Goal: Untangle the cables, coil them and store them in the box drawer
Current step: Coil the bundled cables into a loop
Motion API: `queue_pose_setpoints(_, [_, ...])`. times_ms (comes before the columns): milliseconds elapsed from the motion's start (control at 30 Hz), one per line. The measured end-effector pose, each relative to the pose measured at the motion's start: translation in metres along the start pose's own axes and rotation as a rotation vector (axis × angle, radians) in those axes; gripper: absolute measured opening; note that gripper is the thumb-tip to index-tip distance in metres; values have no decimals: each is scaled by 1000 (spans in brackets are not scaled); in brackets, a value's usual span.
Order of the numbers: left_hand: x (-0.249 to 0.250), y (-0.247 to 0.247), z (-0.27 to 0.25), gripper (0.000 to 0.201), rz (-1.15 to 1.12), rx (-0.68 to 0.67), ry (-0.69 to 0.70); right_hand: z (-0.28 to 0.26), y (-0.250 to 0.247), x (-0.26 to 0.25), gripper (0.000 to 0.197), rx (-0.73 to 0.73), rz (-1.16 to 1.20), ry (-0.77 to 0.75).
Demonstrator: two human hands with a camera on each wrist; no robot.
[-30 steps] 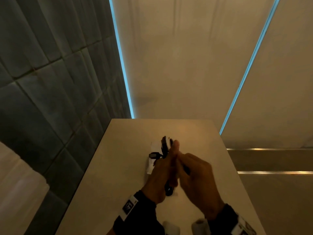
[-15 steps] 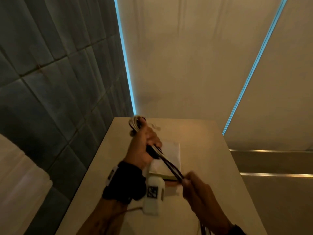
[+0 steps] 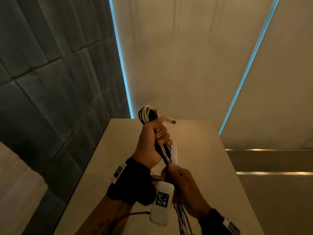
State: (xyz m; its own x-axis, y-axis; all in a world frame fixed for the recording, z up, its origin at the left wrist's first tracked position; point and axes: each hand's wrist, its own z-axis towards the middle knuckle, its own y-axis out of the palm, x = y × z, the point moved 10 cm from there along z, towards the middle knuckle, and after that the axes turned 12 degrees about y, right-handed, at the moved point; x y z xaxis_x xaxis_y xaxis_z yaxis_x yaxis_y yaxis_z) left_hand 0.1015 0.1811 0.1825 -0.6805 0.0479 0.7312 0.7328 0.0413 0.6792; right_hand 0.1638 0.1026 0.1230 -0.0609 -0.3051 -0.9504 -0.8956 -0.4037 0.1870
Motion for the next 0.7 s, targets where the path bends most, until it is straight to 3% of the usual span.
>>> queue_pose_setpoints(133, [19,-25,5,49,84,20,-76,-11,0,35,50,-141,46,182])
queue_pose_setpoints(333, [23,-47,-7,46,64,-27,-191,-32,-53,81,51,-132,-137,436])
queue_pose_setpoints(400, [16,-51,-18,42,128,-71,-202,-38,-80,64,48,-86,-133,400])
queue_pose_setpoints(500, [-4,-49,-38,34,249,-157,-234,-39,-107,3,42,-27,-181,223])
queue_pose_setpoints(700, [-40,-19,-68,40,395,-342,-293,-21,-89,-101,35,69,-573,-97])
